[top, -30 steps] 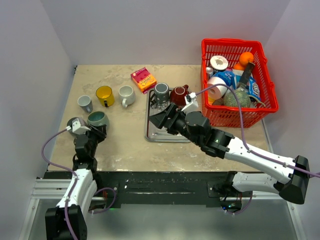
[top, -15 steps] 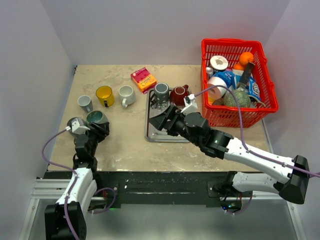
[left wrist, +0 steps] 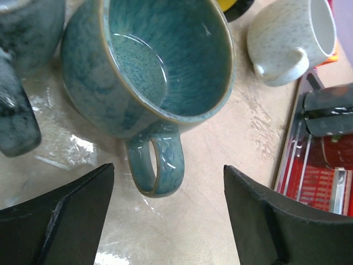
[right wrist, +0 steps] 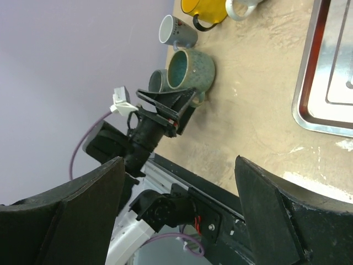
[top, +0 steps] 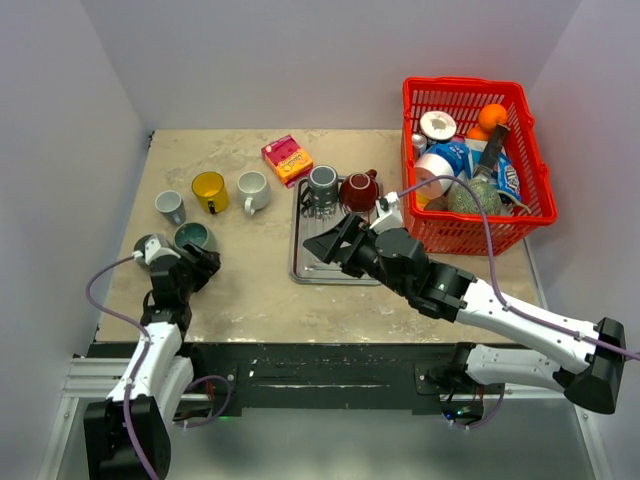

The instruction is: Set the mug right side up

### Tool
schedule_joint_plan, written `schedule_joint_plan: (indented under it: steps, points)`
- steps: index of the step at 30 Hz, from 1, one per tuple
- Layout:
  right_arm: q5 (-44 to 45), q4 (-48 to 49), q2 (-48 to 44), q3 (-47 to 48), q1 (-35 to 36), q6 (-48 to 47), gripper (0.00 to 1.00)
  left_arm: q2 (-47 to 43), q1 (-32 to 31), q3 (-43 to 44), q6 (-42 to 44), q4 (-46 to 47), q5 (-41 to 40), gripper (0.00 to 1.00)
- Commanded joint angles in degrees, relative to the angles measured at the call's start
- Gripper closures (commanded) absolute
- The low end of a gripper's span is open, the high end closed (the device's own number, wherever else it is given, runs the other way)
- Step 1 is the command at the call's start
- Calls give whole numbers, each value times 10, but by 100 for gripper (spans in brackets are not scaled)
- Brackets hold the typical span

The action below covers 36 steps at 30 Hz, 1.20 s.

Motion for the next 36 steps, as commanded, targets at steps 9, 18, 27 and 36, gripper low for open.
schedule_joint_plan:
  steps: [9, 18, 27, 36]
  points:
    - [97, -152, 27, 60, -1, -50, 1, -34, 4, 208, 72, -302, -81, 2]
    - [181, -189, 112, 133, -4, -124, 1, -90, 4, 273, 125, -317, 35, 1]
    - [280, -171, 318, 292, -34, -128, 3, -82, 4, 250, 189, -239, 145, 1]
    - [234, -270, 597, 602, -130, -107, 6, -56, 3, 229, 188, -198, 205, 1]
